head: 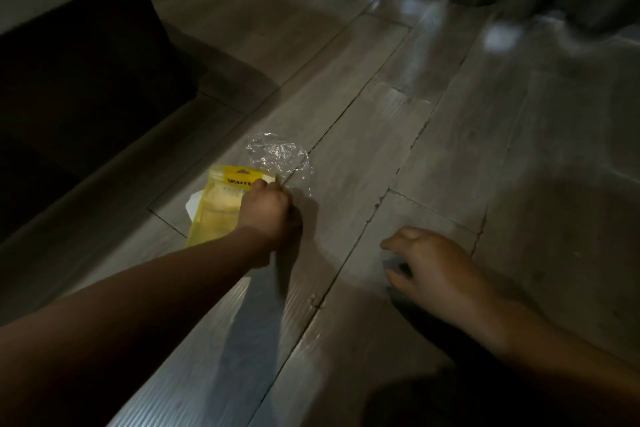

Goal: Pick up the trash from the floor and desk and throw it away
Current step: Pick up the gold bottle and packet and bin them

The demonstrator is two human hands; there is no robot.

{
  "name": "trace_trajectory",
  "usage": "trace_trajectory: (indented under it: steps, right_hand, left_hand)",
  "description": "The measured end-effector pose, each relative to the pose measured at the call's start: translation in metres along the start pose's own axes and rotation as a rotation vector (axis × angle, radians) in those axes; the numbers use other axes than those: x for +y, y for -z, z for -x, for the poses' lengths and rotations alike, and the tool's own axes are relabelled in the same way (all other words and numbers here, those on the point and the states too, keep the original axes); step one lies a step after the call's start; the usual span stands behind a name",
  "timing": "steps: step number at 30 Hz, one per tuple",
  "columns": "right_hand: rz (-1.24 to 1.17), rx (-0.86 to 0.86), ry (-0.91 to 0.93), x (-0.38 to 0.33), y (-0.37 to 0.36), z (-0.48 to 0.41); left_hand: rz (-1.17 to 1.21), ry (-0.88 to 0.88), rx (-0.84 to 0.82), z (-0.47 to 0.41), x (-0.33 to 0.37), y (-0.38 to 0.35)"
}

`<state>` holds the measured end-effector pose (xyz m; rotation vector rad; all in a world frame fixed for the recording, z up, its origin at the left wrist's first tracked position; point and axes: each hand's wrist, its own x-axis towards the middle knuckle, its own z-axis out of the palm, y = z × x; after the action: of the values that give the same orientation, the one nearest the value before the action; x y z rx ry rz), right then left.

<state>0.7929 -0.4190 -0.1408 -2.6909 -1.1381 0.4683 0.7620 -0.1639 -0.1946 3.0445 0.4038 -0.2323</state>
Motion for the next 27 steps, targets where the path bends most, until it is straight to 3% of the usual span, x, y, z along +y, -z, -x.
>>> trace_trajectory:
  steps: [6,14,19,27]
  right_hand:
    - [0.005,-0.013,-0.019,0.006,-0.001,0.002]
    - [0.043,-0.001,-0.026,0.003,0.01,0.013]
    - [0.069,-0.029,-0.033,0.0,0.015,0.023]
    - [0.141,-0.131,-0.033,-0.005,0.01,0.027]
  left_hand:
    - [0.016,-0.038,0.025,-0.005,0.0,0.004]
    - [0.232,-0.135,0.157,0.013,0.012,0.033]
    - [0.296,-0.27,0.38,0.031,0.017,0.06]
    - [0.227,-0.285,0.436,0.059,-0.019,0.075]
